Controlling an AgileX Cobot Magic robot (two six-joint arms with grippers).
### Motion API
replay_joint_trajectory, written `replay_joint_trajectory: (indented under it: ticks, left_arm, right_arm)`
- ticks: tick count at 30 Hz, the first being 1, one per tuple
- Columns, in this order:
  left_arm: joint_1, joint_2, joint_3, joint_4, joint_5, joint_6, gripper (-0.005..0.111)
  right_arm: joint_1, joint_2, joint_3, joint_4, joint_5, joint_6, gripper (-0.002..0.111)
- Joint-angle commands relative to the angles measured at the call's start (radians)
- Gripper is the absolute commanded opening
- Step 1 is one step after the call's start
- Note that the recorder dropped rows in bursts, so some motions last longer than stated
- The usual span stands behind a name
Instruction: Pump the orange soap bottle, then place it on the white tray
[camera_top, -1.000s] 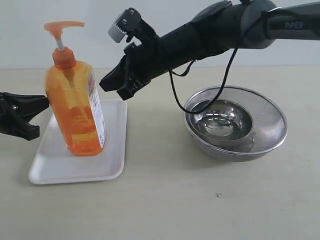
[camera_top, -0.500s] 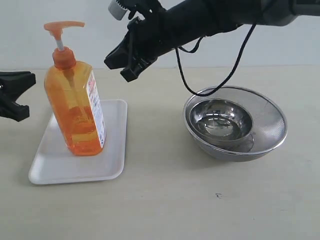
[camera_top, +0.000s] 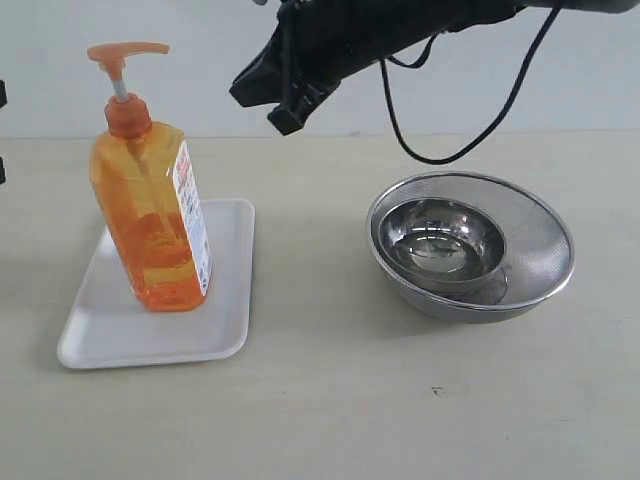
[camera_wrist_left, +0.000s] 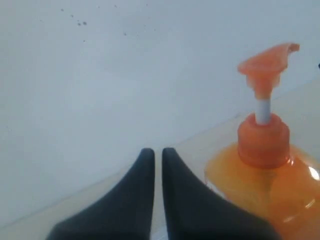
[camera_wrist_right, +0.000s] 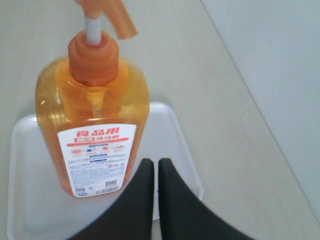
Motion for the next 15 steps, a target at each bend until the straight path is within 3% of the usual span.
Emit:
replay_joint_trajectory:
  ticks: [1, 9, 15]
  left_arm:
    - [0.002, -0.092, -0.001, 0.039, 0.058, -0.074, 0.005]
    - [0.002, -0.212, -0.001, 0.099, 0.080, -0.131, 0.005]
    - [0.002, -0.219, -0.001, 0.094, 0.060, -0.191, 0.005]
  right_arm:
    - [-0.067, -0.054, -0.004, -0.004, 0.065, 0.014, 0.000]
    - [-0.177, -0.099, -0.004, -0.007, 0.180, 0.017, 0.000]
    - [-0.186, -0.100, -0.004, -0.009, 0.217, 0.065, 0.000]
